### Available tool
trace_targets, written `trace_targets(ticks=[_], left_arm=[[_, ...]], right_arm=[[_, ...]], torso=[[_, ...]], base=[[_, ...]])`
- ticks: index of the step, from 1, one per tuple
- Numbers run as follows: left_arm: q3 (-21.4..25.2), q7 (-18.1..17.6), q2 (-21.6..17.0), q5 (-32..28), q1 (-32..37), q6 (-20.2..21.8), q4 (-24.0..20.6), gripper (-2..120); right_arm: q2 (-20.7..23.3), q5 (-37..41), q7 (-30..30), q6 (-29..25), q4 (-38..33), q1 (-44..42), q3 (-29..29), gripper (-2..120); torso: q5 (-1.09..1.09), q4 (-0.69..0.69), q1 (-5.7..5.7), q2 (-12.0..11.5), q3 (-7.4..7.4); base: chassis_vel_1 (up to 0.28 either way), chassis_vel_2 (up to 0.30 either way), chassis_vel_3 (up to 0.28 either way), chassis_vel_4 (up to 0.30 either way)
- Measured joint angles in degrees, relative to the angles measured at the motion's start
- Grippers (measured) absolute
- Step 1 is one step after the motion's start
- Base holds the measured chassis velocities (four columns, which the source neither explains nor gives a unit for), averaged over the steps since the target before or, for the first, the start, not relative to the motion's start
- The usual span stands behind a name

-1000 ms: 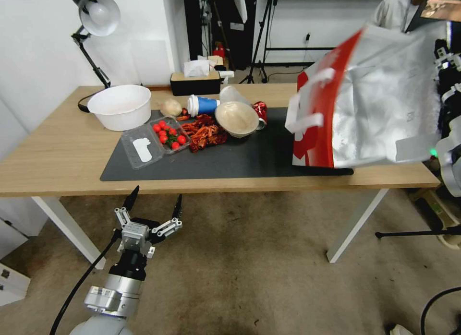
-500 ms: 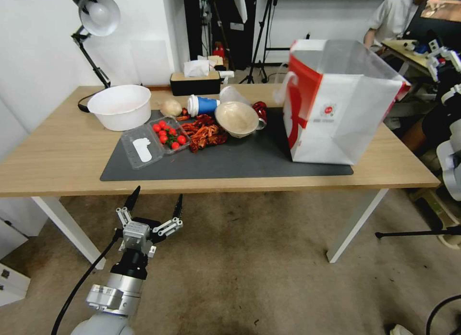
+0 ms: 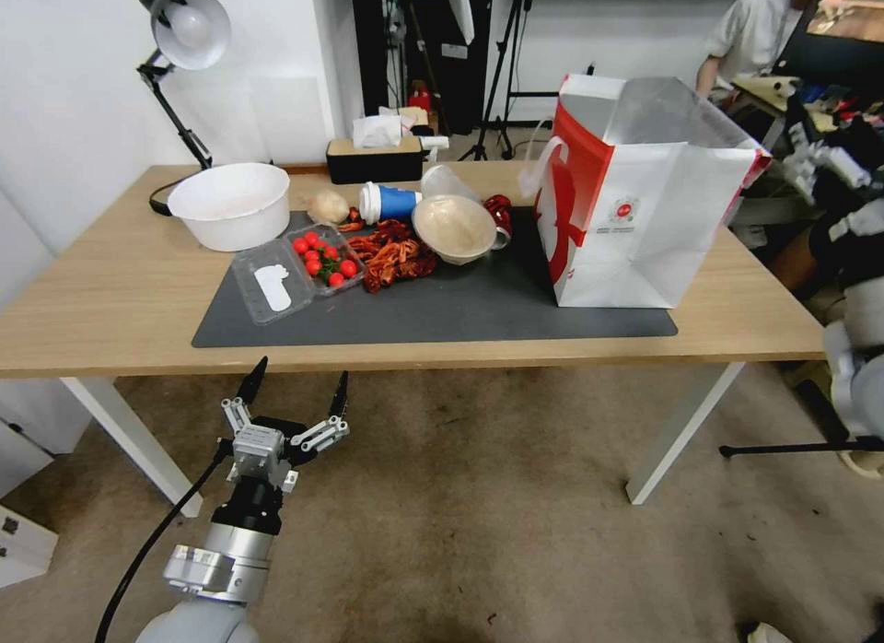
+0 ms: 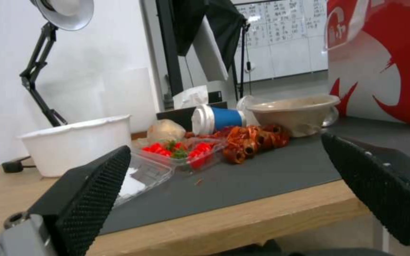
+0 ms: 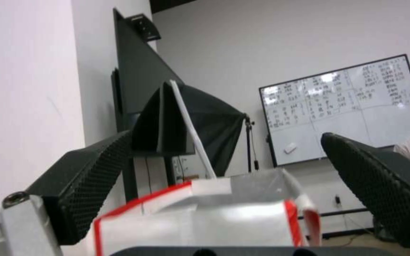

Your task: Pick up the food delivery bag from the floor and place it on the table.

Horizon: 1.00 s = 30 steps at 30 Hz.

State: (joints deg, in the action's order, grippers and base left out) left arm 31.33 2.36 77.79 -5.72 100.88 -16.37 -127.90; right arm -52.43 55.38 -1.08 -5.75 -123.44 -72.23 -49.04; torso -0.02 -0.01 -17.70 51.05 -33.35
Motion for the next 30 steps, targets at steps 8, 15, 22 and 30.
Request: trace_targets(ticks=[8, 15, 22, 30], left_arm=[[0.6, -0.4, 0.0, -0.2, 0.0, -1.1, 1.4, 100], [0.7, -1.0, -0.1, -0.4, -0.3, -0.9, 1.9, 100], [0.7, -2.3, 0.1, 1.1, -0.1, 1.0, 2.2, 100], [0.5, -3.4, 0.4, 2.5, 0.1, 3.5, 3.3, 100]], right_arm=[[-8.7, -13.0, -1.9, 2.7, -3.0, -7.7, 0.5, 100], [-13.7, -22.5, -2.3, 3.1, -3.2, -13.2, 2.3, 100], [-18.6, -28.6, -3.5, 1.0, -1.9, -18.4, 3.9, 100], [-20.6, -31.1, -7.2, -1.9, 0.0, -21.1, 4.5, 100]], torso=[[0.01, 0.01, 0.0, 0.0, 0.0], [0.01, 0.01, 0.0, 0.0, 0.0], [0.02, 0.01, 0.0, 0.0, 0.0], [0.02, 0.0, 0.0, 0.0, 0.0]], base=[[0.0, 0.0, 0.0, 0.0], [0.0, 0.0, 0.0, 0.0], [0.0, 0.0, 0.0, 0.0], [0.0, 0.0, 0.0, 0.0]])
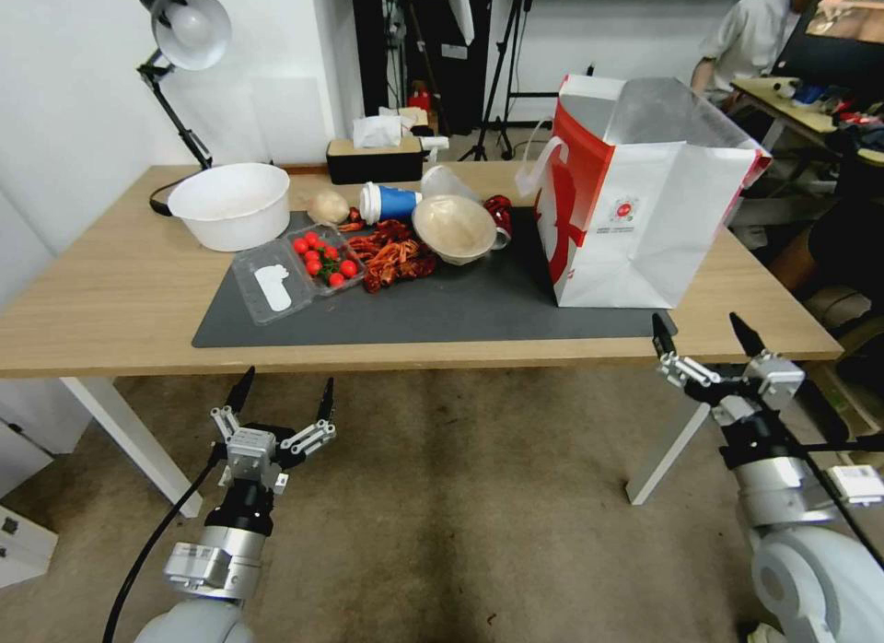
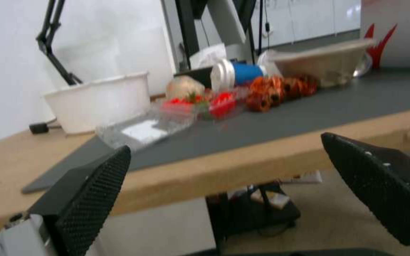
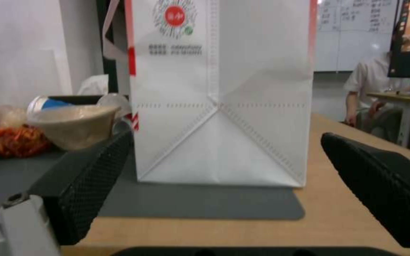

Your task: Pick up the food delivery bag from the floor and place it on the table.

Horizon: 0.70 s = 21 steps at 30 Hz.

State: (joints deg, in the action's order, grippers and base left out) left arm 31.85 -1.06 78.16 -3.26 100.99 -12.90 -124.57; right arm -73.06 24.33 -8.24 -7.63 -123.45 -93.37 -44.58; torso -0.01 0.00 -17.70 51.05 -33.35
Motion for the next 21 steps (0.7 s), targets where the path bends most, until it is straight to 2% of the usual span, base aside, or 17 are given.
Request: trace_targets(ticks=[8, 21], left_arm=[[-0.2, -0.3, 0.1, 0.0, -0.2, 0.8, 2.4, 100], [0.1, -0.7, -0.1, 0.0, -0.3, 0.4, 2.8, 100]], right_arm=[[-2.7, -2.7, -2.5, -3.4, 3.1, -2.6, 1.2, 100], [-5.1, -4.7, -2.9, -5.3, 6.2, -2.5, 1.6, 100]], torso=[[0.0, 0.0, 0.0, 0.0, 0.0], [0.01, 0.0, 0.0, 0.0, 0.0]], base=[[0.0, 0.0, 0.0, 0.0], [0.0, 0.0, 0.0, 0.0]])
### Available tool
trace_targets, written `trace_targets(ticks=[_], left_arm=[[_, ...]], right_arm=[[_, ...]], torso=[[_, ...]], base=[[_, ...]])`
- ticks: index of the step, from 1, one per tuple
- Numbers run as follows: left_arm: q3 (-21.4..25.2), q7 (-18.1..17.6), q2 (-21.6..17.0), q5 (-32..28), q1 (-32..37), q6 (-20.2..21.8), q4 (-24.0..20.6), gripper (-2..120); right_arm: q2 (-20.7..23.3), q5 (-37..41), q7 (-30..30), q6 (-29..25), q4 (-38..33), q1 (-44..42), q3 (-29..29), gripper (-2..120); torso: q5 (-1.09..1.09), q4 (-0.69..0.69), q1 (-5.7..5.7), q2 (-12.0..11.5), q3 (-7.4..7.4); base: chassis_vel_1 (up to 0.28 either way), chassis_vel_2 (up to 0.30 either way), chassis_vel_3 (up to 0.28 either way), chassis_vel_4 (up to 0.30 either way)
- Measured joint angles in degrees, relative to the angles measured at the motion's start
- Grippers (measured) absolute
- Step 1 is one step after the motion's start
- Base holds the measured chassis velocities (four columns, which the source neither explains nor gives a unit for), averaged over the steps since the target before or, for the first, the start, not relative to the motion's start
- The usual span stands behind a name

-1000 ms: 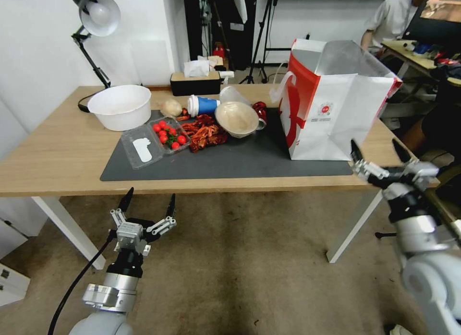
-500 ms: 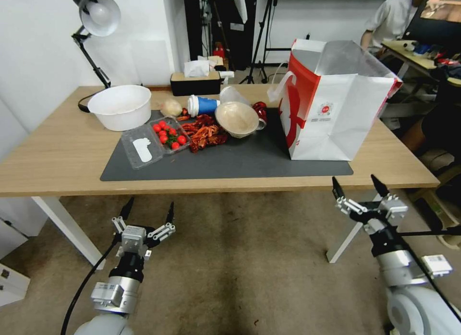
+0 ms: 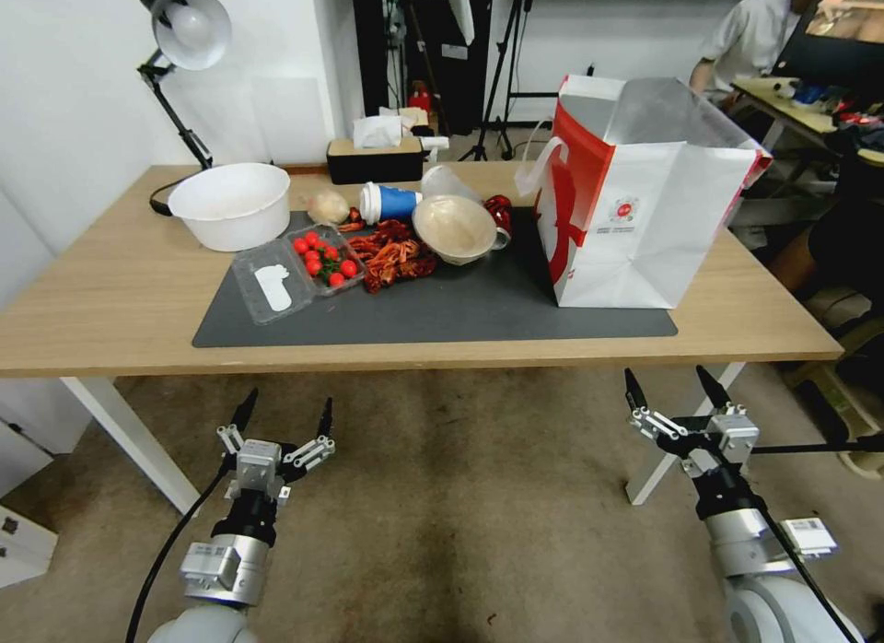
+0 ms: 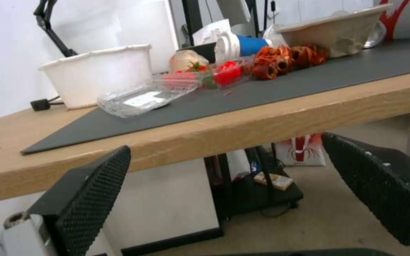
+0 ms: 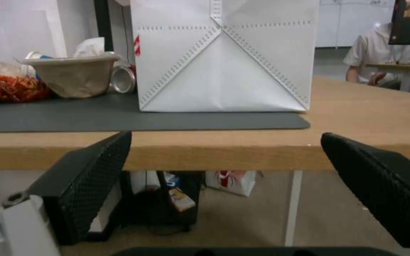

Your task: Pick up the food delivery bag from the floor and place it on the table.

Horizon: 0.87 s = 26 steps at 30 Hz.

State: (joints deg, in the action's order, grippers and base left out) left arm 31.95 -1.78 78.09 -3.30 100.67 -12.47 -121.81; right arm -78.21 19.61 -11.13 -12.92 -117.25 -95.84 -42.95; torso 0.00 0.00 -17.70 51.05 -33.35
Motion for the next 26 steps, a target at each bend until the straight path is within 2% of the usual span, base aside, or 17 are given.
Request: trace_targets(ticks=[26], left_arm=[[0.1, 0.0, -0.1, -0.1, 0.0, -0.3, 0.0, 100]], right_arm=[[0.0, -0.1, 0.0, -0.3, 0.3, 0.3, 0.0, 100]], torso=[[0.0, 0.0, 0.0, 0.0, 0.0]], base=[[0.0, 0.0, 0.0, 0.0]])
